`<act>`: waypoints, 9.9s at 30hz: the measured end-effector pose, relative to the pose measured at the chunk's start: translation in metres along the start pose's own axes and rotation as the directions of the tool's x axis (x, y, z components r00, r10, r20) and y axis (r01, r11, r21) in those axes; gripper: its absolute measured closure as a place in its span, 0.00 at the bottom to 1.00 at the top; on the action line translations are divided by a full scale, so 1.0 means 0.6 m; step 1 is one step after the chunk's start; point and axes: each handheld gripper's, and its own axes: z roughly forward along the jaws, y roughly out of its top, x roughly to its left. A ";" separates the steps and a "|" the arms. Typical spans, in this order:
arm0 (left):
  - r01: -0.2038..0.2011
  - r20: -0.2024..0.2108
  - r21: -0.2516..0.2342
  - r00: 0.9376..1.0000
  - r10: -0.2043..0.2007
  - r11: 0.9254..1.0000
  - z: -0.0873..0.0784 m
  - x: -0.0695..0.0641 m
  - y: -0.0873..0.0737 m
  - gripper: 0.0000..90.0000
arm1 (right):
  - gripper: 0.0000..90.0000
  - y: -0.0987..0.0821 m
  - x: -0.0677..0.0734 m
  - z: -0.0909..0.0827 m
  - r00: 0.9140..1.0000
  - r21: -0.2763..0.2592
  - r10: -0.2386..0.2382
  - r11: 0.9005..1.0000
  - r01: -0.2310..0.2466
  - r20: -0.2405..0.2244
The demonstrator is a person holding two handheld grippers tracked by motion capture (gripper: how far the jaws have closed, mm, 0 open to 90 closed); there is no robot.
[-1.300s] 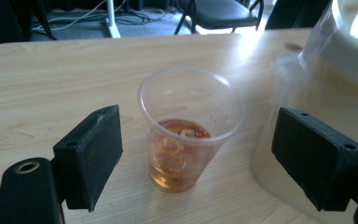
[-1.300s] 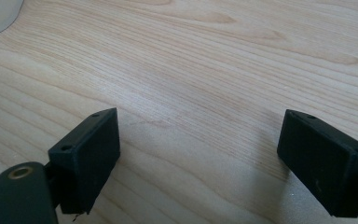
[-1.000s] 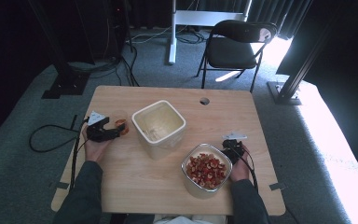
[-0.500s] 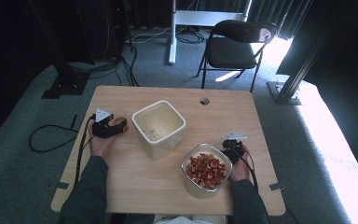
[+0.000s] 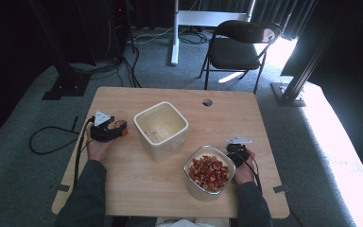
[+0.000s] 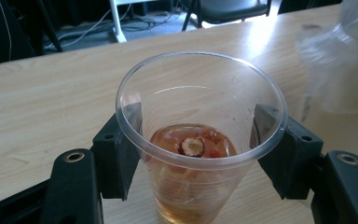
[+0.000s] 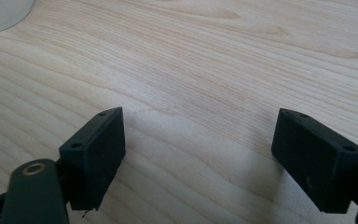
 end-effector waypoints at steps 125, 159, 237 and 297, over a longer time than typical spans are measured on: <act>-0.191 0.522 -0.219 0.805 0.281 0.957 -0.066 -0.406 0.291 0.27 | 0.47 0.166 0.049 -0.204 0.936 -0.429 -0.231 0.898 0.100 -0.264; -0.208 0.379 -0.106 0.896 0.233 0.972 -0.119 -0.299 0.121 0.28 | 0.47 0.098 -0.003 -0.246 0.973 -0.415 -0.196 0.901 0.129 -0.123; -0.132 0.260 0.038 0.958 0.118 0.990 -0.111 -0.228 -0.004 0.28 | 0.47 0.027 0.072 -0.310 0.683 -0.018 -0.644 0.723 0.691 0.344; -0.117 0.266 0.027 0.958 0.106 0.993 -0.112 -0.227 -0.004 0.28 | 0.47 0.053 0.151 -0.304 0.102 0.369 -0.885 0.291 0.883 0.455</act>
